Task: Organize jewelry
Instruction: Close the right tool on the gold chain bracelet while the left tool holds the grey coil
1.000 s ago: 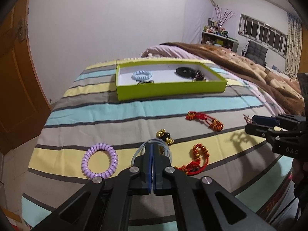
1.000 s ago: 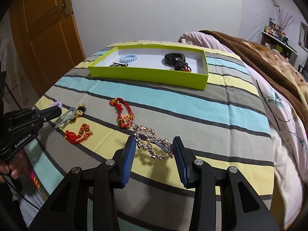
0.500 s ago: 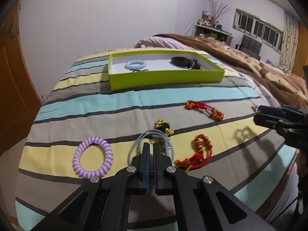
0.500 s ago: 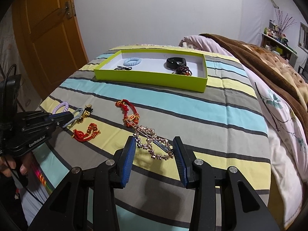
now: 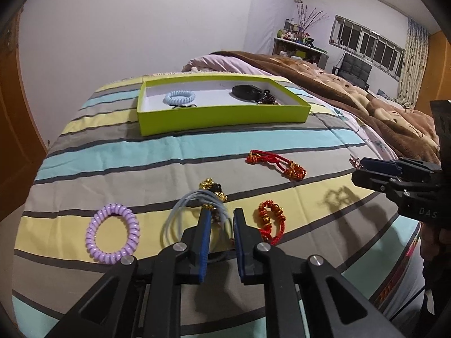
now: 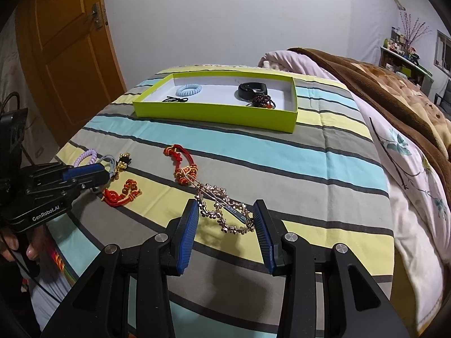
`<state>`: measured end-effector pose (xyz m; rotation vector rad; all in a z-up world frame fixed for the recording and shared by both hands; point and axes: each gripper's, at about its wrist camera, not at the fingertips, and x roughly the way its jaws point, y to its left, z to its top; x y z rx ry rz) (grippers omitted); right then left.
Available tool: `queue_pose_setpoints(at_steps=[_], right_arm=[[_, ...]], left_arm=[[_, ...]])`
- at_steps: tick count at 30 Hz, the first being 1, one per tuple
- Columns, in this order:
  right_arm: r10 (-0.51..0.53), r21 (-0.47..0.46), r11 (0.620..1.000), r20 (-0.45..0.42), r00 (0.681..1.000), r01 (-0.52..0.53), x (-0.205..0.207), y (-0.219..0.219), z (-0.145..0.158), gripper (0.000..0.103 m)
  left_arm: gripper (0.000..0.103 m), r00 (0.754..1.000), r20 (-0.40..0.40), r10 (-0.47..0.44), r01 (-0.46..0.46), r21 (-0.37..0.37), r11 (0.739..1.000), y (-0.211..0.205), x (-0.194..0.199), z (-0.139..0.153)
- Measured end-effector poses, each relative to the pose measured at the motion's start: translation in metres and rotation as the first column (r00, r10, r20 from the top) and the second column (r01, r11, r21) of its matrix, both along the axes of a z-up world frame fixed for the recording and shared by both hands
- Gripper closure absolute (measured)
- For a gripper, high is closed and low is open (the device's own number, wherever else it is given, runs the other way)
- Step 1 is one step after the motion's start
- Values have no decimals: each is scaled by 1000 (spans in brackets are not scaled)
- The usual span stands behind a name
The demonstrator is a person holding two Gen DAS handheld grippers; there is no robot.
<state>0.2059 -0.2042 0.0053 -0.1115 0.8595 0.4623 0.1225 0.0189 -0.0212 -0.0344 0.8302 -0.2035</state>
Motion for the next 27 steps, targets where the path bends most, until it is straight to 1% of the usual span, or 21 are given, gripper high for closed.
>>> queue_pose_setpoints(at_steps=[4, 7, 10, 12, 13, 15, 22, 27], right_arm=[[-1, 2, 1000, -1, 1000, 1, 0, 0, 0, 62], [0, 3, 1000, -1, 1000, 0, 0, 0, 0, 62], [-2, 2, 1000, 1, 1000, 2, 0, 0, 0, 62], [-3, 4, 1000, 3, 1000, 3, 0, -1, 0, 62], [-4, 4, 1000, 4, 1000, 4, 0, -1, 1, 62], [-5, 6, 1000, 7, 1000, 5, -1, -2, 2, 62], [-5, 16, 1000, 27, 1000, 4, -4, -2, 10, 62], [2, 19, 1000, 54, 999, -3, -6, 1, 21, 62]], left_arm=[[88, 1000, -26, 1, 0, 16, 1000, -5, 5, -6], [88, 1000, -26, 6, -6, 17, 1000, -6, 7, -7], [88, 1000, -22, 17, -16, 40, 999, -7, 7, -8], [91, 1000, -20, 19, -18, 44, 999, -7, 7, -8], [96, 1000, -18, 19, -18, 47, 999, -7, 6, -7], [97, 1000, -9, 20, -19, 53, 998, -8, 4, -5], [98, 998, 55, 28, -32, 73, 997, -9, -7, 17], [98, 994, 107, 38, -46, 76, 996, -11, -11, 39]])
